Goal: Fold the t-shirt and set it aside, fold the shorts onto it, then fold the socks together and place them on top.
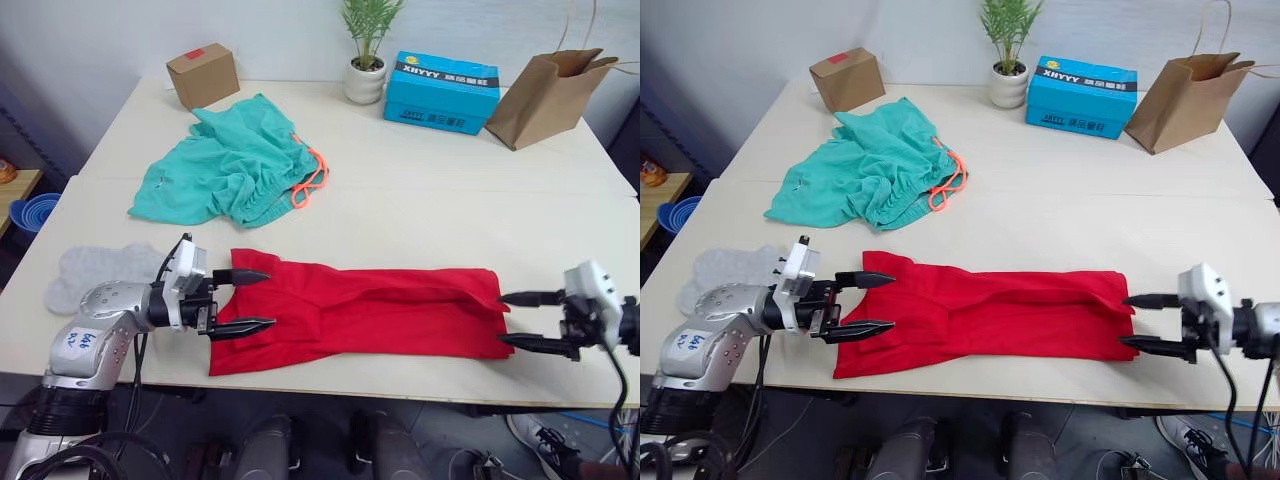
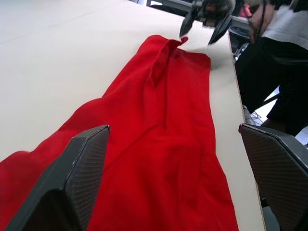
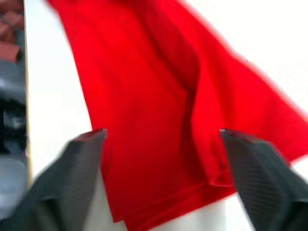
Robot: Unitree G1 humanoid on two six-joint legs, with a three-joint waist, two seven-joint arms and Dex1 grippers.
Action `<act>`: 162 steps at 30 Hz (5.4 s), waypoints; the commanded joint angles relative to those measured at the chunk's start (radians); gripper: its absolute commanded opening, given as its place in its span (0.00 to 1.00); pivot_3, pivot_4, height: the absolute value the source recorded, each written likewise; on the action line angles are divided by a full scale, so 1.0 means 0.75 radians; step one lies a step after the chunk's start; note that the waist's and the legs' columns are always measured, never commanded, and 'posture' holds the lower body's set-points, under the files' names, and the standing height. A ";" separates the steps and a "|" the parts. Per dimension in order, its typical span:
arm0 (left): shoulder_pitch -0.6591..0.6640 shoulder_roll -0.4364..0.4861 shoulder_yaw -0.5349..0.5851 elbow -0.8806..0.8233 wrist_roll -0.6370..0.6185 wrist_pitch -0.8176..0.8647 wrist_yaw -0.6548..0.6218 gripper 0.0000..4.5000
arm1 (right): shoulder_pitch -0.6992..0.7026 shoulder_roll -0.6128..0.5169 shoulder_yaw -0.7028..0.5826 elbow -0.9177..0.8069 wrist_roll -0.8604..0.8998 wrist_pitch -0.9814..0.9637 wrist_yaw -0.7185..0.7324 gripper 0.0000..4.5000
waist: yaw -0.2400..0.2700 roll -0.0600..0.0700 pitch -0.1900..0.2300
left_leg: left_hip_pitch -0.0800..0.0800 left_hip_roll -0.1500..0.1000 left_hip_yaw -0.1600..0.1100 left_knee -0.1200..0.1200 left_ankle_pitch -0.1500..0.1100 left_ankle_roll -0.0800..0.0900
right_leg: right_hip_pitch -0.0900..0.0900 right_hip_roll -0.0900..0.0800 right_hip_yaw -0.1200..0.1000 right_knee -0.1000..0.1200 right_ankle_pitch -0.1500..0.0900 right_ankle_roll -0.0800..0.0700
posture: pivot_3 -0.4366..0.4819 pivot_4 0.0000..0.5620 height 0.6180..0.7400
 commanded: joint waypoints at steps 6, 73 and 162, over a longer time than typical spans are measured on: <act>-0.186 -0.139 -0.073 0.028 0.131 0.005 0.287 0.51 | -0.236 0.208 0.163 -0.150 -0.078 0.013 -0.175 0.52 | 0.029 -0.004 -0.002 | -0.001 0.000 -0.002 -0.001 0.001 -0.002 | 0.000 0.002 -0.002 -0.001 0.000 -0.001 | 0.48 0.27 1.00; -0.019 -0.452 0.139 0.265 0.244 -0.245 0.799 0.00 | -0.012 0.649 -0.108 0.168 -0.380 -0.600 -1.165 0.00 | 0.001 -0.006 -0.005 | 0.003 -0.001 0.002 -0.004 0.002 0.000 | 0.001 0.002 0.001 0.001 0.001 0.001 | 0.48 0.27 1.00; 0.043 -0.304 -0.034 -0.287 -0.006 -0.258 0.362 1.00 | -1.351 0.356 0.601 1.388 -1.065 -0.609 -0.829 0.01 | -0.009 0.000 -0.004 | -0.003 0.003 0.003 -0.002 0.005 0.002 | -0.002 0.006 -0.001 -0.004 -0.001 -0.003 | 0.48 0.27 1.00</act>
